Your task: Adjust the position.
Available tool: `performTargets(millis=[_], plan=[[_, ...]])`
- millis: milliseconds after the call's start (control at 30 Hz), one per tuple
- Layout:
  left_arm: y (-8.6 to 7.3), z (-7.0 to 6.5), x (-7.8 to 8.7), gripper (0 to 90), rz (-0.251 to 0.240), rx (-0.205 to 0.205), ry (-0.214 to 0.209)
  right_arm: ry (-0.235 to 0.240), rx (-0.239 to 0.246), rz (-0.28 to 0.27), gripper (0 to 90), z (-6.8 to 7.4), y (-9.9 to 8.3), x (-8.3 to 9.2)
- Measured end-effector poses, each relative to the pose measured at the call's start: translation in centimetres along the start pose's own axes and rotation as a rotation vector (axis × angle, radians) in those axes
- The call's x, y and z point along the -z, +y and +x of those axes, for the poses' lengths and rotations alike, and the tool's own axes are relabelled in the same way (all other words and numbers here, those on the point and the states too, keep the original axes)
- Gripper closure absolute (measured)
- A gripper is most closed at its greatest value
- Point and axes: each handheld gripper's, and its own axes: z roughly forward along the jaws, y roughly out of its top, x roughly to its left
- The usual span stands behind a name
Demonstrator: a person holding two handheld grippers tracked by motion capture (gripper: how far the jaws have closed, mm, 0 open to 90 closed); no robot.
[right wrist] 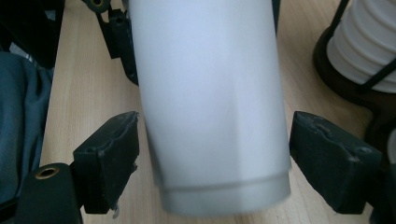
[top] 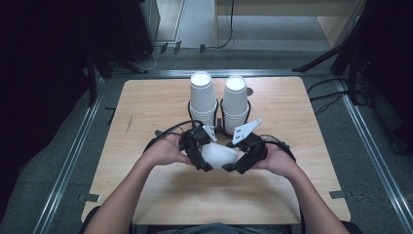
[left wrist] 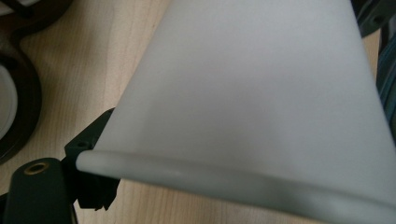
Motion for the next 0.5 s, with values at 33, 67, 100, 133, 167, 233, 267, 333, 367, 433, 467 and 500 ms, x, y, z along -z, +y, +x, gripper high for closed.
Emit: performTargets(millis=[33,67,100,133,167,233,267,333,367,433,467,500], plan=[[0.2,-0.2,-0.2,11.1,0.004,-0.003,-0.002,0.006,-0.003,0.008,16.5,0.1,0.1,-0.2],[0.2,-0.2,-0.2,11.1,0.004,-0.003,-0.002,0.006,-0.003,0.008,16.5,0.1,0.1,-0.2],[0.4,-0.4,-0.4,11.1,0.014,-0.002,-0.010,0.014,0.004,0.020,16.5,0.2,0.3,-0.7],[0.4,-0.4,-0.4,11.1,0.014,-0.002,-0.010,0.014,0.004,0.020,16.5,0.2,0.3,-0.7],[0.5,-0.5,-0.5,11.1,0.022,-0.002,-0.007,0.014,0.015,0.021,16.5,0.2,0.3,-0.9],[0.7,-0.7,-0.7,11.0,0.028,-0.005,-0.005,0.019,0.022,0.030,16.4,0.3,0.5,-1.3],[0.7,-0.7,-0.7,10.8,0.028,-0.005,-0.005,0.021,0.027,0.032,17.6,0.3,0.6,-1.4],[0.6,-0.7,-0.7,10.5,0.028,0.000,-0.001,0.027,0.035,0.038,20.6,0.4,0.6,-1.5],[0.6,-0.7,-0.7,10.5,0.028,0.000,-0.001,0.027,0.035,0.038,20.6,0.4,0.6,-1.5],[0.6,-0.6,-0.7,10.5,0.025,-0.004,-0.003,0.020,0.043,0.038,21.3,0.5,0.7,-1.5],[0.6,-0.6,-0.6,10.1,0.020,-0.003,-0.004,0.020,0.046,0.037,21.4,0.5,0.7,-1.4],[0.6,-0.6,-0.6,9.9,0.020,-0.003,-0.004,0.020,0.046,0.037,21.4,0.5,0.7,-1.4]])
